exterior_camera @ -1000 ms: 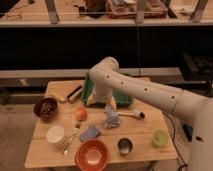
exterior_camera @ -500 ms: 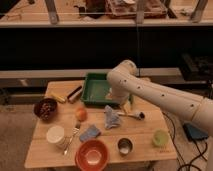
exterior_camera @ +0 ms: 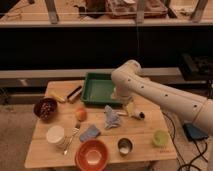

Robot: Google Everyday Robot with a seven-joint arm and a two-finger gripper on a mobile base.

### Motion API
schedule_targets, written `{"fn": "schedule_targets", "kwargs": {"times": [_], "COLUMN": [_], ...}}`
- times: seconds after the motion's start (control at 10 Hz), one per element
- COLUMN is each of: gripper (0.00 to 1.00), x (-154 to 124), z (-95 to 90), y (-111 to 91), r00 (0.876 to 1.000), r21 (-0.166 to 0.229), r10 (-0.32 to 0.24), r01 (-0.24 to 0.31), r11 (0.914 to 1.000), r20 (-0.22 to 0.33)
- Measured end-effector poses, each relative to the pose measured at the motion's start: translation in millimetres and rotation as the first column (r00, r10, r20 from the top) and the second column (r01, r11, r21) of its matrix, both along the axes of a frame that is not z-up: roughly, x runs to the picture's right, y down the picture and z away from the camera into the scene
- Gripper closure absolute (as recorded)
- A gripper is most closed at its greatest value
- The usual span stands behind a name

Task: Place brush in paper cup

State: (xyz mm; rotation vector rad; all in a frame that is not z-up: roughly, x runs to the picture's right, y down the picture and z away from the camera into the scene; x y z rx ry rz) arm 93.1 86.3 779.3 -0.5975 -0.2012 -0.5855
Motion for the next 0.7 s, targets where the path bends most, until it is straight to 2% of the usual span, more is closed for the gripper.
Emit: {"fn": "schedule_targets", "kwargs": {"times": [0.3,0.4,0.5,0.7], "gripper": [0.20,0.20,0.20,0.20], "x": [10.6,13.3,14.6,21.1], "z": [21.9,37.8,50.2,62.9], "y": [21.5,37.1,49.9,64.7], "r00": [0.997,0.995,0.994,0.991], "r21": [-0.078,-0.104,-0.123,-0.141], "r10": [0.061,0.084,0.100,0.128], "r01": [-0.058,-0.079,-0.094,-0.121], "r11": [0.9953,0.9914,0.9880,0.9825], "r20": [0.036,0.047,0.051,0.038]}}
